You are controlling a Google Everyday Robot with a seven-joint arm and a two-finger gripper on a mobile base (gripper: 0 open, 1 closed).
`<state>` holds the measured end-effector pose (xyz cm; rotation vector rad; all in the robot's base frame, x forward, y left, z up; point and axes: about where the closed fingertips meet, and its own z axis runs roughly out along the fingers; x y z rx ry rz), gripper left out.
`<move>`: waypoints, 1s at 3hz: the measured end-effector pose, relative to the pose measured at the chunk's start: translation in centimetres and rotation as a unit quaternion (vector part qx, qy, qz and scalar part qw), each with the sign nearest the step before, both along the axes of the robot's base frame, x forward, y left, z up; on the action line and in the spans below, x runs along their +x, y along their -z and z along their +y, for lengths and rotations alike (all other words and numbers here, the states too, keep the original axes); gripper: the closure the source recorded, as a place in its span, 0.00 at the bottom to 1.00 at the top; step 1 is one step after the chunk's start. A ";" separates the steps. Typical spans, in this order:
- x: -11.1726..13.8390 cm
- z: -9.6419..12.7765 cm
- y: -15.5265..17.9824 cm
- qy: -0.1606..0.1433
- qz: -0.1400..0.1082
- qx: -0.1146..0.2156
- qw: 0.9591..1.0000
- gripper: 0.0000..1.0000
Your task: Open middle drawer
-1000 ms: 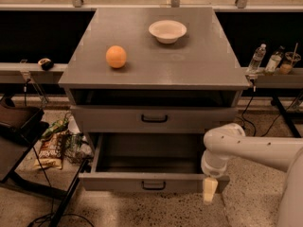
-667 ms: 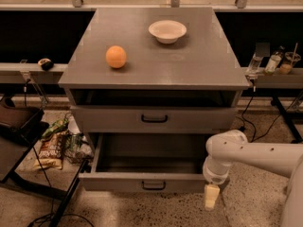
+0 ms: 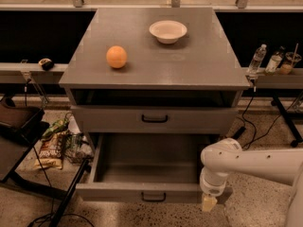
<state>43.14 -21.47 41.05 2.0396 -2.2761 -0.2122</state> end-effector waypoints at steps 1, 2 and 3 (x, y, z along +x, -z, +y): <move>-2.3 -0.6 -0.3 -0.001 0.011 -0.009 1.000 0.72; -3.8 -1.1 -0.5 0.001 0.020 -0.017 1.000 0.96; -5.3 -1.8 -0.9 0.016 0.029 -0.026 0.999 1.00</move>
Offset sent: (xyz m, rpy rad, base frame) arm -0.2750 -0.0927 0.0532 -0.2628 0.2931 -0.0658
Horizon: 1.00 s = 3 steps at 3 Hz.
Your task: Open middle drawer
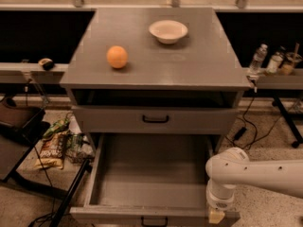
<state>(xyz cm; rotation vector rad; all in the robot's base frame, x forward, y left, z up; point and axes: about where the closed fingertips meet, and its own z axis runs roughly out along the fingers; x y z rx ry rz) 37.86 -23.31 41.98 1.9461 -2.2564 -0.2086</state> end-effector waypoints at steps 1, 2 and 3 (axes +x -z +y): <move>0.0 0.1 0.0 0.000 0.000 0.000 1.000 1.00; -1.1 0.1 -0.2 0.007 0.008 -0.003 1.000 1.00; -1.8 0.4 -0.4 0.017 0.015 -0.004 1.000 1.00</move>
Offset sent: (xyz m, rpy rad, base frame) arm -0.4430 -0.0895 0.0835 -0.2573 0.6252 -0.5442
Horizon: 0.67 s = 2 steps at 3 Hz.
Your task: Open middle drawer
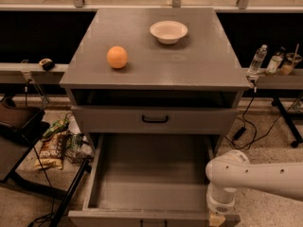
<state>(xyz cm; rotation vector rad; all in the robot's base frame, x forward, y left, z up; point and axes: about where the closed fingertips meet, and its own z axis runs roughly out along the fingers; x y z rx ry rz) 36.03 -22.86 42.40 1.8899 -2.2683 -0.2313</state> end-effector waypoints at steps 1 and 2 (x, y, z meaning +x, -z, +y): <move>-1.8 -0.2 -0.1 0.008 0.014 -0.006 1.000 1.00; -2.4 -0.2 -0.1 0.010 0.021 -0.009 1.000 1.00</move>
Offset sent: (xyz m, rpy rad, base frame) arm -0.4240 -0.1037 0.0729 -0.2838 0.6940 -0.2649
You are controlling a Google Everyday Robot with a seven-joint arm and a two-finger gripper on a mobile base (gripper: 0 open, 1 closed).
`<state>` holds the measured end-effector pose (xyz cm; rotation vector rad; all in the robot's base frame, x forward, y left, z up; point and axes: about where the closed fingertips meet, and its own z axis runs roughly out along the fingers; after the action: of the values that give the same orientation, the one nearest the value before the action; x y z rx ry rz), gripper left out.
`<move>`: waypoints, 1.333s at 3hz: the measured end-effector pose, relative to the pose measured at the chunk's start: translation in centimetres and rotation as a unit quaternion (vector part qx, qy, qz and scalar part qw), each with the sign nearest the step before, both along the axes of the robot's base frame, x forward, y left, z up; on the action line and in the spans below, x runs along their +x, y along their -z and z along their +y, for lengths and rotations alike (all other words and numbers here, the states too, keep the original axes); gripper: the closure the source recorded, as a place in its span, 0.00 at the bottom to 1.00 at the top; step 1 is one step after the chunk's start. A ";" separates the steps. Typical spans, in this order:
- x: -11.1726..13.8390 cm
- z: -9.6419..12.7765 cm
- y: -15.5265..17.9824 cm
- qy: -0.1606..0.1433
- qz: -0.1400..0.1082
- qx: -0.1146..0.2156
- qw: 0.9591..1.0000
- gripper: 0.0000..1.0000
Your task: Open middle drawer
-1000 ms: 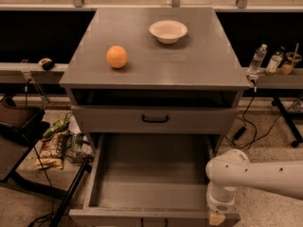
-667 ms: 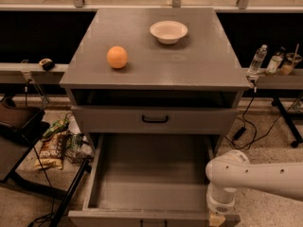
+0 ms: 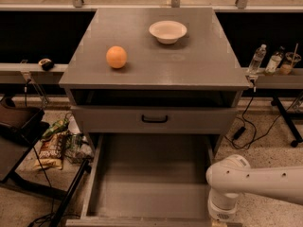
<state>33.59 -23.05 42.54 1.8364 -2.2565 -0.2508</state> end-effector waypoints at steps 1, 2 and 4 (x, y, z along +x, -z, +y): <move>-1.3 -0.1 -0.1 0.003 0.012 -0.005 1.000 1.00; -2.3 -0.1 -0.4 0.012 0.020 -0.007 1.000 1.00; -4.7 -0.3 -0.8 0.017 0.041 -0.009 0.999 1.00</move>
Offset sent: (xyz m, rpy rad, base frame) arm -0.4486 -0.1070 0.0809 -0.2089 0.8234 -0.2497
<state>28.89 -23.30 43.35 1.7478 -2.2288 -0.3054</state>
